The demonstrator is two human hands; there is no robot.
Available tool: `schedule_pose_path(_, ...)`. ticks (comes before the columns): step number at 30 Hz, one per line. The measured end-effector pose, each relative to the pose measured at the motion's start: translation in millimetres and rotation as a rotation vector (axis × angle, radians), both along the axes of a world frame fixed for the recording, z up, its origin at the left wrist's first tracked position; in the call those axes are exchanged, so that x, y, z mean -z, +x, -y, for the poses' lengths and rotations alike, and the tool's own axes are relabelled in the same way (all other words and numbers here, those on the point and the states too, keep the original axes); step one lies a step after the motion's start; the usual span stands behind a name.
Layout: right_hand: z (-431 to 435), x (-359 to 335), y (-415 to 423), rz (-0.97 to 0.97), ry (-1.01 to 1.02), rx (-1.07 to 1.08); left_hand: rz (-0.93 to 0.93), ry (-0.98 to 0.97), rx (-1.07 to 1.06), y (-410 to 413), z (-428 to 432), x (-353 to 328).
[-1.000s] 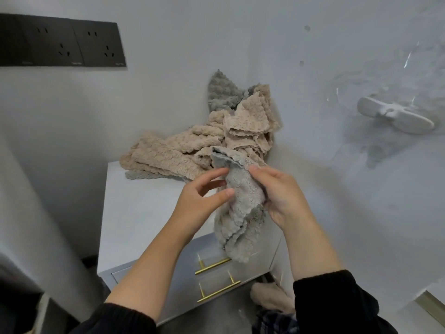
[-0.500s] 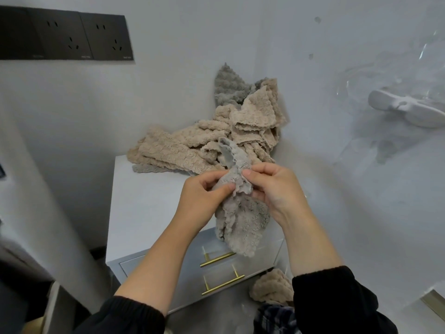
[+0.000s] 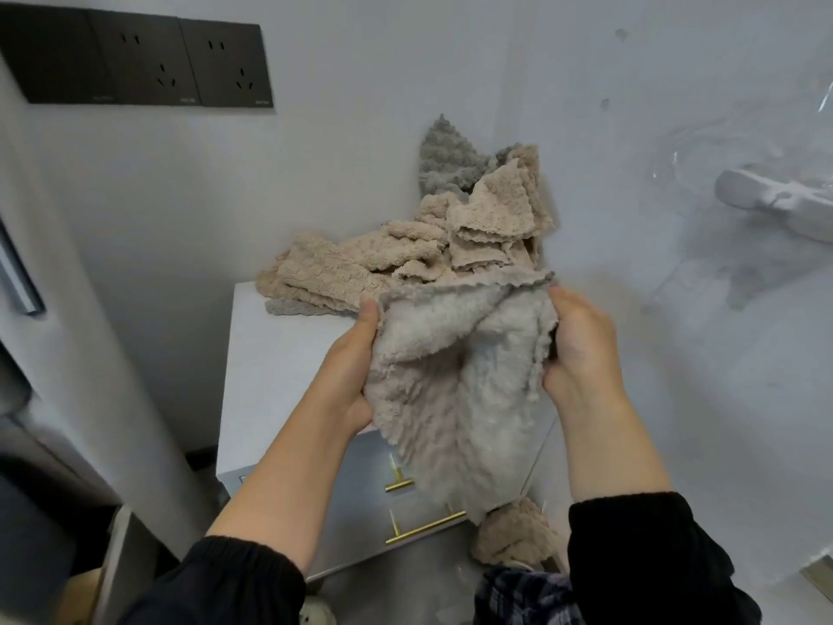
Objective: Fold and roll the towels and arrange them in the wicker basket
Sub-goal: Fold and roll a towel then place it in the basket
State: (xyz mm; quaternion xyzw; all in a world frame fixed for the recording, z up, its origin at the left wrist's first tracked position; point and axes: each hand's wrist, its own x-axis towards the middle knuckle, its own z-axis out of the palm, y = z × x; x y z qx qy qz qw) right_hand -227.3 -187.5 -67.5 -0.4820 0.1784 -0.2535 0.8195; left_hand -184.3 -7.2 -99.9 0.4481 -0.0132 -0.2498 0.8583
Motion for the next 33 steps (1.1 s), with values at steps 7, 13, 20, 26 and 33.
schedule_pose_path(7,4.3,6.3,-6.4,-0.301,-0.087,-0.295,0.182,0.087,0.283,10.2,-40.8,-2.3)
schedule_pose_path(13,12.1,25.4,-9.7,-0.336,-0.354,-0.368,0.075,0.526,-0.204,31.8,-59.9,13.7)
schedule_pose_path(20,24.4,48.3,1.4,-0.408,-0.663,0.059,0.536,1.167,-0.298,32.0,-67.2,15.5)
schedule_pose_path(26,25.3,53.4,2.4,-0.512,-0.849,0.039,0.606,1.551,-0.501,32.0,-68.8,15.4)
schedule_pose_path(33,23.9,54.2,4.3,-0.628,-0.667,-0.077,0.199,0.915,-0.317,32.1,-72.5,15.9)
